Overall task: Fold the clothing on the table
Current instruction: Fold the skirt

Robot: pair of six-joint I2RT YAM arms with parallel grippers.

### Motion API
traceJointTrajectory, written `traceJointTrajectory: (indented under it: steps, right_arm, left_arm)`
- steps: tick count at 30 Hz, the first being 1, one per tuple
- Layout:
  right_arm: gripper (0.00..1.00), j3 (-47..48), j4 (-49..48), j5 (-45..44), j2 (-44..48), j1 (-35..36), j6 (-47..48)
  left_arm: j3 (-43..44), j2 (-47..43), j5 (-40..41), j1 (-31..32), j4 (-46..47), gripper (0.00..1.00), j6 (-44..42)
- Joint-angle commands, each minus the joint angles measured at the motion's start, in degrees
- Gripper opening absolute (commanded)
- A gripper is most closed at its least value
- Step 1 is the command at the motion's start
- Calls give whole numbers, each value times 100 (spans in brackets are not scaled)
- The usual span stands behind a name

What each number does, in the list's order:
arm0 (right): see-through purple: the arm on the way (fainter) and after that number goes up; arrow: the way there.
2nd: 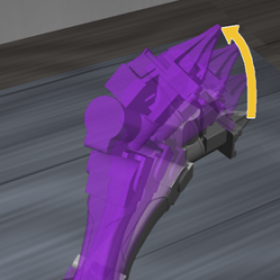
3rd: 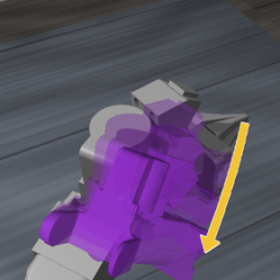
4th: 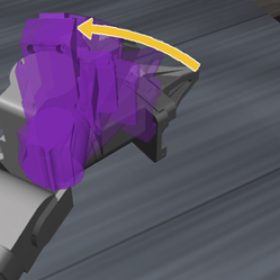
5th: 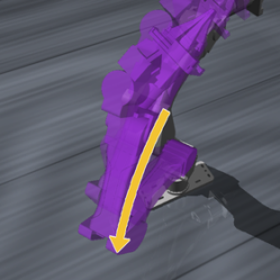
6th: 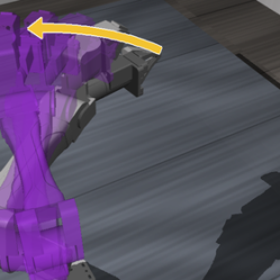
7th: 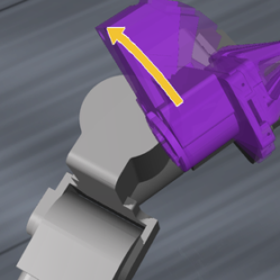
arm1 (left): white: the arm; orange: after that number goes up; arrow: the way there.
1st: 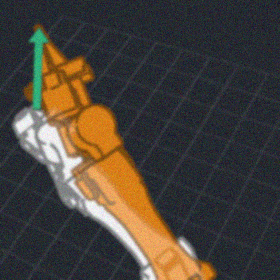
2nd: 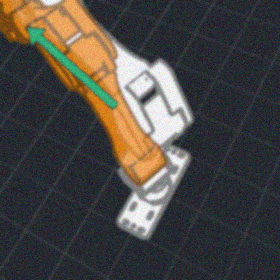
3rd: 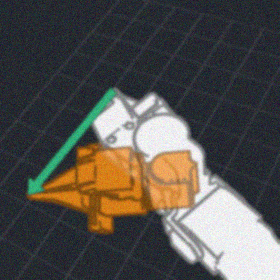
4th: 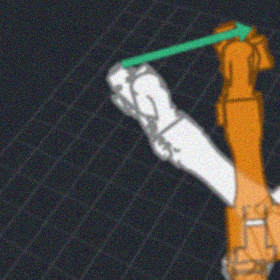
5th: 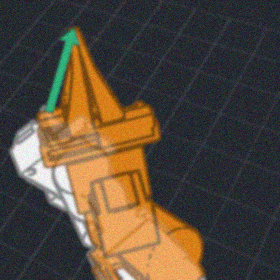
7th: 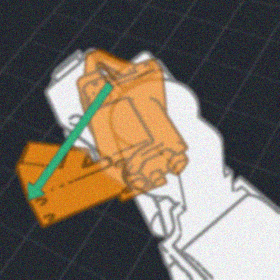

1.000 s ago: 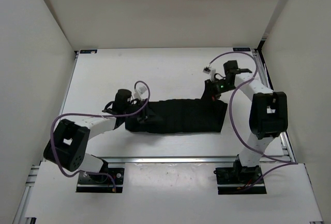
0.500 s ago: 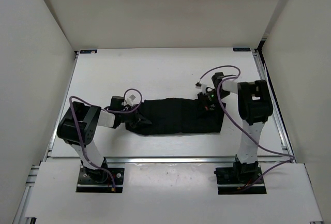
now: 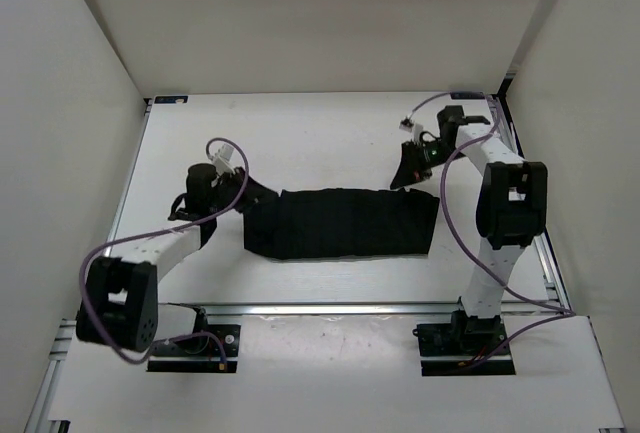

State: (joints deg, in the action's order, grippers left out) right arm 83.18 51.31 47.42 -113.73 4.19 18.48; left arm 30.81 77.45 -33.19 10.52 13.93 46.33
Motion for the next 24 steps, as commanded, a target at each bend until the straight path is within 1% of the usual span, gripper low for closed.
traceJointTrajectory:
  steps: [1, 2, 4, 5, 6, 7, 8, 10, 11, 14, 16, 17, 18, 19, 20, 22, 24]
  right_arm:
    - [0, 848, 616, 724, 203, 274, 770]
    - [0, 893, 643, 751, 98, 380, 823]
    - [0, 806, 416, 848, -8, 538, 798]
    - [0, 779, 354, 891, -69, 661, 798]
    - [0, 701, 206, 1022, -175, 697, 763]
    - [0, 691, 47, 1059, -158, 802, 667]
    - [0, 691, -15, 1094, -262, 890, 631]
    - [0, 743, -165, 1033, -394, 1048, 569]
    - [0, 787, -174, 989, -491, 1128, 621]
    - [0, 1261, 221, 962, -1052, 1417, 859]
    - [0, 1883, 842, 796, -1824, 1585, 990]
    - [0, 2313, 1194, 682, -2028, 1672, 947]
    - [0, 2482, 1310, 594, -2422, 1743, 834]
    - [1, 2571, 1242, 332, -2608, 1761, 624]
    - [0, 2372, 893, -1, -2558, 1813, 369]
    - [0, 2212, 575, -476, -2505, 1858, 70]
    - [0, 2212, 433, -619, -2478, 1858, -125]
  left_arm:
    - [522, -713, 654, 212, -111, 18, -142]
    - [497, -722, 708, 466, -23, 17, -11]
    - [453, -373, 586, 695, 476, 1, 279]
    - [409, -127, 455, 862, 748, 0, 437]
    - [409, 40, 349, 907, 838, 0, 465]
    - [443, 355, 305, 1108, 865, 0, 448]
    - [522, 489, 261, 1240, 865, 0, 395]
    - [584, 954, 191, 1277, 944, 0, 351]
    - [558, 1156, 120, 1233, 1023, 0, 360]
    - [523, 1552, -3, 997, 1138, 0, 299]
    - [505, 1738, 58, 759, 998, 0, 167]
    - [505, 1843, 76, 689, 919, 0, 149]
    - [514, 1887, 76, 549, 857, 0, 157]
    - [462, 1940, 85, 478, 787, 0, 140]
    - [461, 1958, 119, 364, 734, 0, 70]
    - [417, 1984, 129, 232, 593, 0, -78]
    - [505, 2054, 129, 178, 261, 0, -264]
